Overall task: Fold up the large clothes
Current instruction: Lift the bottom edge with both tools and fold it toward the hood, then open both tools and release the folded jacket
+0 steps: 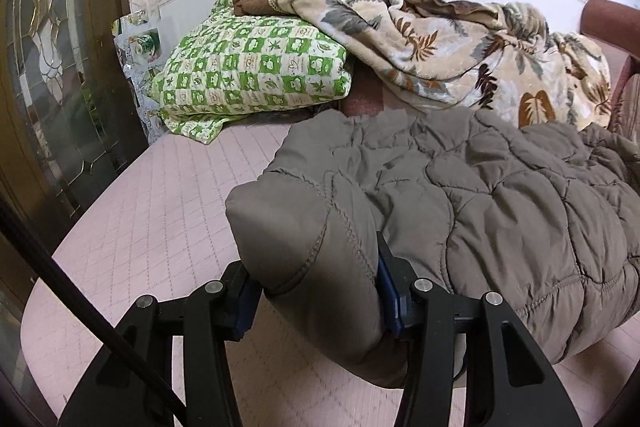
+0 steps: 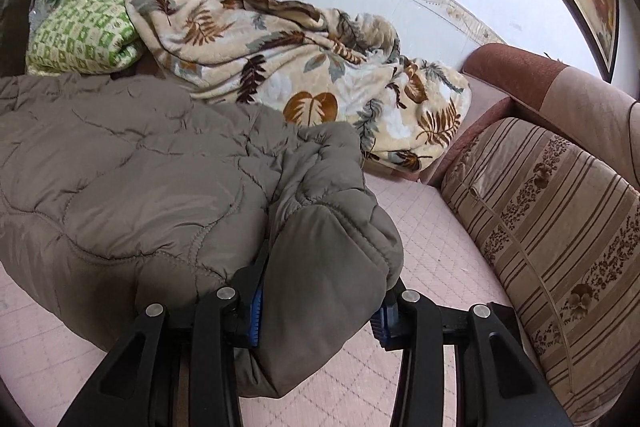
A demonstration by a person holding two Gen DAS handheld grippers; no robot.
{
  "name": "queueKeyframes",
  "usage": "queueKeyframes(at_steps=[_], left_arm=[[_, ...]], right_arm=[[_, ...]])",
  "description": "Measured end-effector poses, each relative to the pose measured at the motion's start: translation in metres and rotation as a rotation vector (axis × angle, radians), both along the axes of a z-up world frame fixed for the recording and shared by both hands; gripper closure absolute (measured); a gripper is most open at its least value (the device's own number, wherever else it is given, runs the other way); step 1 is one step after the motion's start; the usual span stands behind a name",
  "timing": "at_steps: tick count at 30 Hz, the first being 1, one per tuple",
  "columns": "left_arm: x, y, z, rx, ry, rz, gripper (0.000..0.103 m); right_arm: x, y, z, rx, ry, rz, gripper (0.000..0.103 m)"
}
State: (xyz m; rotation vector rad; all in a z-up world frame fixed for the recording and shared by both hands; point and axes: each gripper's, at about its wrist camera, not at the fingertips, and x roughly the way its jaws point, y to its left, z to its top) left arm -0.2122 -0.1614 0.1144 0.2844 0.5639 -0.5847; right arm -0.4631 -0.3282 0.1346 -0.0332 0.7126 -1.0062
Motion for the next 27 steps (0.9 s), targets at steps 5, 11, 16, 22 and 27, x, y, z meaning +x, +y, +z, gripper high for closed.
queueKeyframes(at_steps=[5,11,16,22,27], left_arm=[[-0.011,0.022,0.006,-0.025,0.015,0.004,0.054],[-0.029,0.053,-0.003,-0.034,0.073,0.019,0.052],[-0.016,0.075,-0.032,-0.037,0.279,0.038,0.046],[0.020,0.144,-0.046,-0.338,0.593,0.137,0.035],[0.009,0.171,-0.017,-0.379,0.359,0.292,0.035]], right_arm=[[-0.014,0.018,0.011,0.006,-0.033,0.013,0.059],[-0.036,0.038,0.008,0.057,-0.060,0.011,0.059],[-0.061,0.016,-0.026,0.320,-0.117,-0.034,0.050],[-0.152,-0.038,-0.068,0.888,-0.648,-0.188,0.031],[-0.173,-0.026,-0.041,0.701,-0.640,-0.275,0.030]])
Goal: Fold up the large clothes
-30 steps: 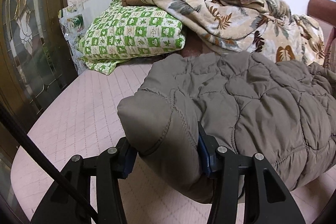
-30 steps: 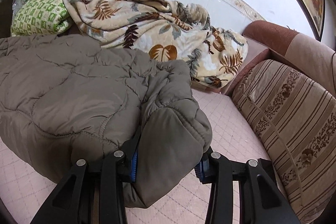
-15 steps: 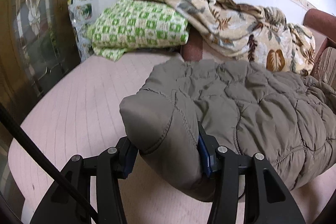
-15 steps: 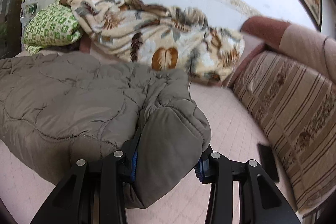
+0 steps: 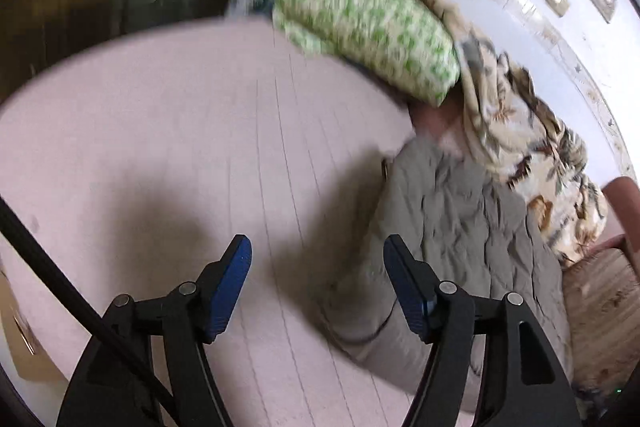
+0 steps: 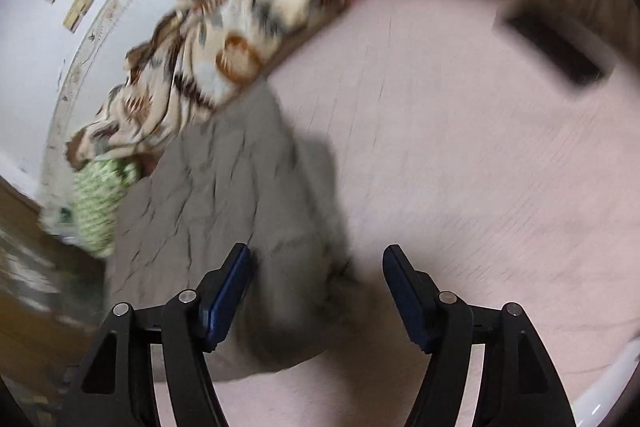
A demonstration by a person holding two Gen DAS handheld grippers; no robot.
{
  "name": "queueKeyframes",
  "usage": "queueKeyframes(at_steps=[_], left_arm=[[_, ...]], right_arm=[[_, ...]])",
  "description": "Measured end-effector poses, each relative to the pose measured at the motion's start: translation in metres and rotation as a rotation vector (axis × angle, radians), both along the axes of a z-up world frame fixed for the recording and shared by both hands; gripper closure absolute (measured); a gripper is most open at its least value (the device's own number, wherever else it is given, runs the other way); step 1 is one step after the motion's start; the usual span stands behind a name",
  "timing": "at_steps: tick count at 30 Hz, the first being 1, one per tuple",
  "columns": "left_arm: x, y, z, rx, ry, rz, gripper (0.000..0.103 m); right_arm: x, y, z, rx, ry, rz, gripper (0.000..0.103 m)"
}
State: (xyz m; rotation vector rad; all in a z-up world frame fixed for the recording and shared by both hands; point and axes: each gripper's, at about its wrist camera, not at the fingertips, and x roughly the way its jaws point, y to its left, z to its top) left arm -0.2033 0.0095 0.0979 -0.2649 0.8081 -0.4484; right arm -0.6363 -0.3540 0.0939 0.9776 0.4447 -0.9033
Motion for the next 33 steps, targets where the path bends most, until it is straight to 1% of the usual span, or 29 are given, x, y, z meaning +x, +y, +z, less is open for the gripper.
queueKeyframes(at_steps=[1,2,3,4,5,6,7,8,9,10,11,13,14,15,16,17,18,20,22,24,26,27,29,33], left_arm=[[-0.005,-0.002,0.005,0.004,-0.036,-0.003,0.035],[-0.017,-0.010,0.014,0.019,-0.109,-0.027,0.035],[-0.025,-0.018,0.019,0.034,-0.158,-0.059,0.035],[-0.038,-0.033,0.025,0.067,-0.224,-0.123,0.035],[-0.050,-0.049,0.029,0.103,-0.274,-0.178,0.035],[-0.060,-0.065,0.030,0.140,-0.315,-0.237,0.035],[-0.067,-0.080,0.029,0.169,-0.333,-0.294,0.035],[-0.075,-0.095,0.025,0.198,-0.332,-0.347,0.035],[-0.077,-0.105,0.020,0.220,-0.322,-0.377,0.035],[-0.078,-0.116,0.012,0.248,-0.296,-0.402,0.035],[-0.075,-0.122,0.008,0.266,-0.273,-0.411,0.035],[-0.063,-0.133,-0.012,0.328,-0.182,-0.419,0.035],[-0.060,-0.134,-0.018,0.336,-0.151,-0.421,0.033],[-0.058,-0.138,-0.020,0.340,-0.136,-0.422,0.032],[-0.059,-0.141,-0.021,0.354,-0.136,-0.424,0.031],[-0.063,-0.142,-0.021,0.371,-0.153,-0.424,0.030],[-0.068,-0.145,-0.021,0.385,-0.174,-0.420,0.030],[-0.076,-0.140,-0.015,0.385,-0.230,-0.396,0.030],[-0.084,-0.133,-0.003,0.352,-0.303,-0.401,0.030],[-0.103,-0.137,0.011,0.312,-0.403,-0.419,0.030],[-0.115,-0.145,0.018,0.282,-0.440,-0.444,0.030],[-0.118,-0.153,0.018,0.269,-0.432,-0.467,0.030],[-0.121,-0.167,0.013,0.259,-0.390,-0.504,0.030],[-0.116,-0.187,-0.002,0.270,-0.323,-0.524,0.030]], right_arm=[[-0.003,0.002,0.011,-0.048,0.017,-0.025,0.030],[-0.006,0.005,0.020,-0.092,0.033,-0.061,0.030],[-0.009,0.010,0.032,-0.165,0.036,-0.088,0.029],[-0.008,0.008,0.039,-0.209,0.026,-0.074,0.029],[0.001,0.012,0.047,-0.258,0.028,-0.032,0.029],[0.012,0.016,0.049,-0.286,0.039,0.019,0.030],[0.022,0.018,0.049,-0.294,0.043,0.061,0.030],[0.037,0.021,0.044,-0.283,0.042,0.125,0.034],[0.047,0.022,0.037,-0.255,0.043,0.164,0.042],[0.055,0.021,0.031,-0.229,0.051,0.179,0.044],[0.062,0.017,0.020,-0.183,0.072,0.193,0.044],[0.069,0.009,-0.001,-0.104,0.116,0.197,0.044],[0.070,0.006,-0.008,-0.073,0.132,0.192,0.044],[0.070,0.001,-0.018,-0.027,0.137,0.183,0.044],[0.064,-0.001,-0.022,-0.004,0.128,0.177,0.044],[0.061,-0.004,-0.026,0.017,0.120,0.171,0.044],[0.063,-0.003,-0.025,0.008,0.132,0.165,0.044],[0.068,0.003,-0.013,-0.058,0.162,0.147,0.044],[0.073,0.017,0.007,-0.178,0.169,0.143,0.044],[0.084,0.036,0.028,-0.313,0.181,0.159,0.044],[0.101,0.046,0.036,-0.381,0.171,0.191,0.044],[0.113,0.052,0.037,-0.393,0.157,0.230,0.044],[0.134,0.059,0.033,-0.388,0.153,0.283,0.044],[0.170,0.068,0.021,-0.385,0.187,0.356,0.044]])
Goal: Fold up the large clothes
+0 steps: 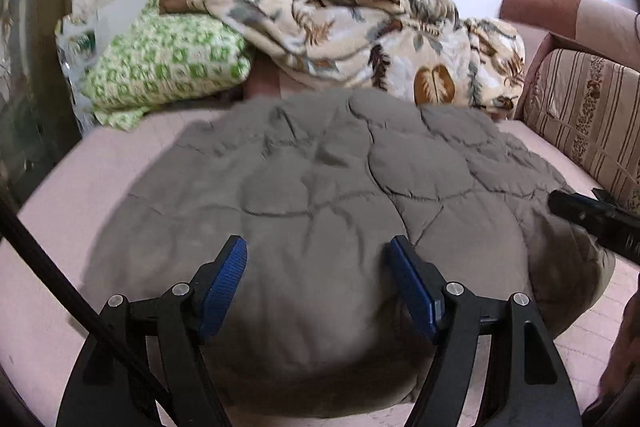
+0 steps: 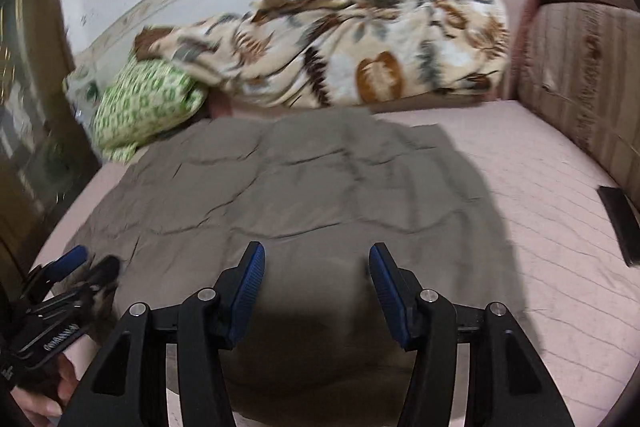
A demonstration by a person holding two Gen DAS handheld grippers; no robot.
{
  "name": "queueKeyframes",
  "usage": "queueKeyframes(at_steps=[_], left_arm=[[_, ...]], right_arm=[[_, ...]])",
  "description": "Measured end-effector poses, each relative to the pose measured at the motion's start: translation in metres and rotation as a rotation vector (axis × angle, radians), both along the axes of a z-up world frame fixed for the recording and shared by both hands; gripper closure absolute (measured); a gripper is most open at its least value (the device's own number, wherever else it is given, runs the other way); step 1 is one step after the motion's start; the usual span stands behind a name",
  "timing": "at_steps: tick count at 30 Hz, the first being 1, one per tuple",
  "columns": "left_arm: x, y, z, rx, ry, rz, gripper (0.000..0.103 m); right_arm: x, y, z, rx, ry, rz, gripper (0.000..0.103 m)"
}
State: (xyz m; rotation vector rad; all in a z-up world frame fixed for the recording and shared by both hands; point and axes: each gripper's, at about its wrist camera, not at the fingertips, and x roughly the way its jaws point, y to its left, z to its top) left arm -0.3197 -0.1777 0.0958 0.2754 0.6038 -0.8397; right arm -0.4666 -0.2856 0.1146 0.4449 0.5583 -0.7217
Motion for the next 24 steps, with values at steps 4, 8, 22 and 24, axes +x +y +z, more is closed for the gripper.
queueKeyframes(at_steps=[4,8,22,24], left_arm=[[0.009,-0.006,-0.015,0.018,0.053,0.029,0.025],[0.004,-0.012,-0.023,0.062,0.007,0.034,0.023],[-0.003,-0.021,-0.028,0.105,-0.070,0.054,0.023],[-0.003,-0.021,-0.028,0.105,-0.073,0.054,0.023]], right_arm=[[0.021,-0.002,-0.024,0.028,0.104,0.015,0.043],[0.025,-0.004,-0.036,0.026,0.158,0.021,0.037],[0.029,-0.003,-0.043,0.016,0.198,0.028,0.033],[0.029,-0.003,-0.044,0.016,0.199,0.028,0.032]])
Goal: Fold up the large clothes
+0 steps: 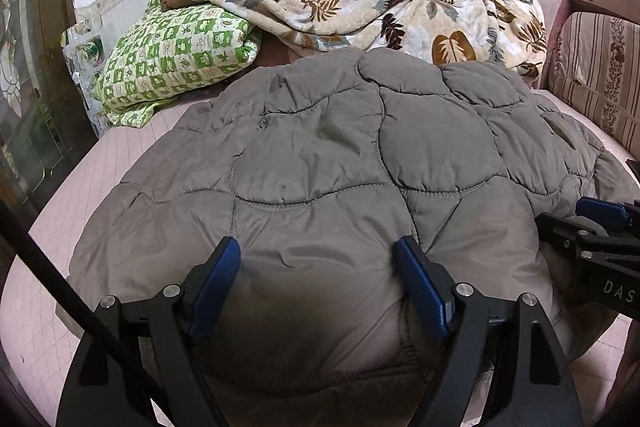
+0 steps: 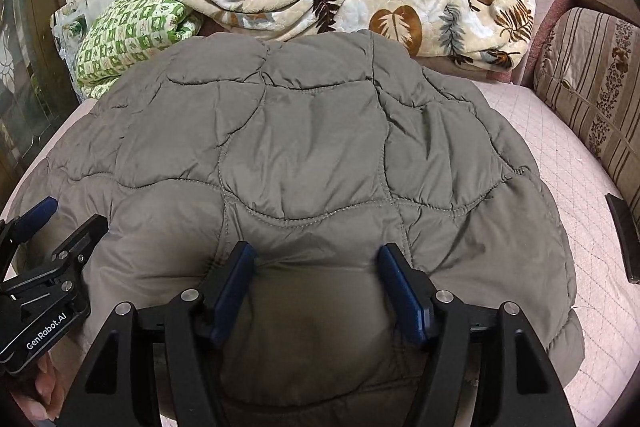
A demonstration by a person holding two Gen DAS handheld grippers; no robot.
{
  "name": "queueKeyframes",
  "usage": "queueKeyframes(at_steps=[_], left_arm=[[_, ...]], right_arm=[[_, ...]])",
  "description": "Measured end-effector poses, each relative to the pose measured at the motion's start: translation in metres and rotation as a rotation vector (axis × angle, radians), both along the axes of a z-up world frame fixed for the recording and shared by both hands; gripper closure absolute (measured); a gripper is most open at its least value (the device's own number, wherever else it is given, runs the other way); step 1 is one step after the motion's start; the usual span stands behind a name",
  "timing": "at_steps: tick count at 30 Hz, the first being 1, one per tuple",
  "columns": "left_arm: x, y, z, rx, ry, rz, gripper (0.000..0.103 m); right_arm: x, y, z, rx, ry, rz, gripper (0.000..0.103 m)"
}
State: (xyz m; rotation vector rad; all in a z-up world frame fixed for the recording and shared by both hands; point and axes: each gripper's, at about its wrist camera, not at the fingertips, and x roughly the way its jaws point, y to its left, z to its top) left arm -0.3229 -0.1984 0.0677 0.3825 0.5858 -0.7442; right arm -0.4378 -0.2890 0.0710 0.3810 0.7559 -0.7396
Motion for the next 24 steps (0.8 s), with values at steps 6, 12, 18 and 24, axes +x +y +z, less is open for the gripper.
queueKeyframes(at_steps=[6,12,18,24], left_arm=[[0.000,0.000,0.001,0.002,-0.001,0.000,0.023],[0.001,0.002,0.003,-0.005,0.012,0.000,0.023],[0.002,0.014,0.014,-0.049,0.036,-0.003,0.023],[0.001,0.037,0.026,-0.074,0.004,0.041,0.023]], right_arm=[[0.000,0.000,0.000,0.002,0.002,0.000,0.032],[-0.004,-0.001,0.005,0.025,-0.020,-0.010,0.032],[-0.026,0.000,0.022,0.038,-0.095,-0.036,0.032],[-0.065,-0.007,0.034,0.027,-0.131,-0.138,0.032]])
